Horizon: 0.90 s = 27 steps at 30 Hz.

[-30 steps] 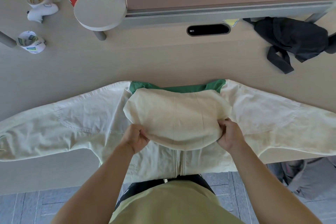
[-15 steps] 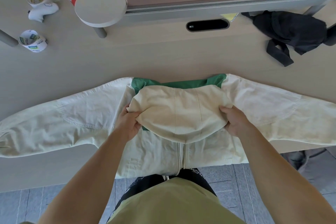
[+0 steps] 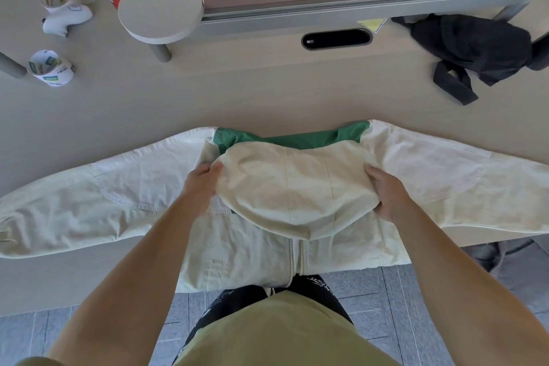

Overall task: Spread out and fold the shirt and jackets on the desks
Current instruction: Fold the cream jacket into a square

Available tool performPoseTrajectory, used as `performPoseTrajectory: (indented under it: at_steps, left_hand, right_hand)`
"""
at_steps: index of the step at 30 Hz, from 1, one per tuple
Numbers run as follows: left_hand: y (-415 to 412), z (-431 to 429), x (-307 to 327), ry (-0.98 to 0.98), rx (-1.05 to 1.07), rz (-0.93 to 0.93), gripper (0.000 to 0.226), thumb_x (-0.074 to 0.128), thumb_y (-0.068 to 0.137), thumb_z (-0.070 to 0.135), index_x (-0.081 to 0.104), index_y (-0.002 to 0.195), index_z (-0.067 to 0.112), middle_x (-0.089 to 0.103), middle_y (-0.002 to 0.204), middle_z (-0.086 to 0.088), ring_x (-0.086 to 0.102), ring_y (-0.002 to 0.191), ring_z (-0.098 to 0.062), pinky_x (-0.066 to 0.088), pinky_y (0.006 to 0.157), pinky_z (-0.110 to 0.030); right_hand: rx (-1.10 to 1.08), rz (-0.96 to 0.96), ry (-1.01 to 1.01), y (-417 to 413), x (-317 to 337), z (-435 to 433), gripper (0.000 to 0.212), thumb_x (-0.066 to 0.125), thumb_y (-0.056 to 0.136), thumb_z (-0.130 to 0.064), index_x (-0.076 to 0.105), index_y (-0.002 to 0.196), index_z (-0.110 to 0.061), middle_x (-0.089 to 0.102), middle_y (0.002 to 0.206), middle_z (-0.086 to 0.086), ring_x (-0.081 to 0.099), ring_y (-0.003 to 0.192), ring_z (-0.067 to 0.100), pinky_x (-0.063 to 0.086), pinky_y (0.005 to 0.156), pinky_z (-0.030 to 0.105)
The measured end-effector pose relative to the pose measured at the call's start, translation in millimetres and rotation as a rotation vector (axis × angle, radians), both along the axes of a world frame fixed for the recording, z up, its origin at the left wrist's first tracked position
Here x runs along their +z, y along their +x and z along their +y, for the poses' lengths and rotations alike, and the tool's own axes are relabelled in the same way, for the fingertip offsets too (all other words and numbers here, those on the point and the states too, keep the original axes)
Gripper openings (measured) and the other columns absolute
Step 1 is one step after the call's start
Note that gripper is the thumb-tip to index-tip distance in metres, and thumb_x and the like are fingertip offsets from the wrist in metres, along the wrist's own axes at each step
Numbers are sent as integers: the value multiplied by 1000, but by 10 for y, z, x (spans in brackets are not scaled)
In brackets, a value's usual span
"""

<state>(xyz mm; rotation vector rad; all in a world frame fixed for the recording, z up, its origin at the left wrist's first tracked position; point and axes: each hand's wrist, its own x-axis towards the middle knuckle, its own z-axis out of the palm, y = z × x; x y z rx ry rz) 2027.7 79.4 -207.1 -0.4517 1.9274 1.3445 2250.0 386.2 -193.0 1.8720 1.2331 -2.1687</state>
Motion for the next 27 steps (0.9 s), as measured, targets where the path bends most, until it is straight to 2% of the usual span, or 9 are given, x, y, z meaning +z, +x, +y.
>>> performPoseTrajectory:
  at_steps: [4, 6, 9, 12, 14, 16, 18, 21, 27]
  left_hand:
    - [-43, 77, 4, 279, 267, -71, 10, 58, 100, 16, 67, 104, 12, 67, 116, -9, 65, 106, -23, 55, 93, -41]
    - [-47, 132, 23, 180, 275, -30, 12, 59, 99, 15, 68, 106, 12, 68, 111, -6, 64, 107, -25, 56, 89, -37]
    - [-7, 208, 56, -282, 0, 265, 28, 53, 91, 9, 60, 118, 10, 61, 107, -3, 58, 103, -26, 47, 77, -31]
    - [28, 281, 66, -525, -438, 826, 40, 57, 78, -1, 59, 117, 8, 59, 114, -7, 50, 111, -32, 40, 96, -40]
    - [-4, 416, 54, -499, -677, 1119, 39, 64, 77, 2, 62, 115, 5, 61, 116, -13, 52, 113, -36, 42, 97, -46]
    - [-70, 640, 93, -507, -912, 1202, 33, 61, 84, 11, 62, 117, 7, 61, 119, -12, 53, 119, -34, 42, 100, -45]
    - [-68, 877, 164, -680, -1106, 1039, 37, 50, 95, 29, 56, 126, 9, 57, 126, -11, 50, 124, -30, 40, 105, -44]
    - [21, 1072, 193, -1049, -1071, 624, 64, 38, 98, 52, 45, 137, 1, 54, 129, -19, 54, 118, -33, 45, 98, -43]
    - [267, 848, -79, -995, -766, 182, 118, 29, 87, 81, -16, 151, -7, -16, 161, -27, -4, 151, -41, 14, 122, -54]
  right_hand:
    - [84, -56, 24, 28, -110, 10, 35, 65, 96, -27, 59, 129, -17, 69, 116, 9, 66, 105, 32, 58, 82, 45]
    - [220, -161, 145, 16, -133, -7, 35, 61, 98, -20, 59, 132, -17, 68, 112, 7, 66, 101, 30, 59, 79, 44]
    - [481, -385, 486, -57, -61, -97, 42, 54, 91, -12, 53, 134, -11, 60, 111, 4, 58, 100, 28, 53, 80, 41]
    - [736, -538, 1021, -176, 29, -195, 52, 60, 85, -15, 43, 134, -12, 49, 131, 13, 48, 117, 35, 45, 94, 46]
    - [958, -390, 1301, -335, 41, -200, 52, 59, 88, -15, 46, 138, -13, 43, 143, 13, 38, 133, 34, 38, 107, 46]
    - [1191, -251, 1406, -565, 15, -134, 50, 54, 94, -17, 45, 142, -11, 37, 152, 12, 26, 145, 32, 29, 118, 46]
    - [1401, -280, 1377, -786, -25, -67, 50, 45, 101, -25, 38, 147, -8, 31, 157, 12, 20, 149, 31, 24, 121, 45]
    - [1501, -554, 1246, -894, -83, -92, 61, 29, 104, -45, 39, 146, -1, 41, 149, 21, 38, 138, 35, 39, 111, 43]
    - [1141, -725, 995, -590, -405, -354, 100, 19, 94, -71, -1, 155, 6, -1, 161, 33, 6, 149, 48, 16, 122, 51]
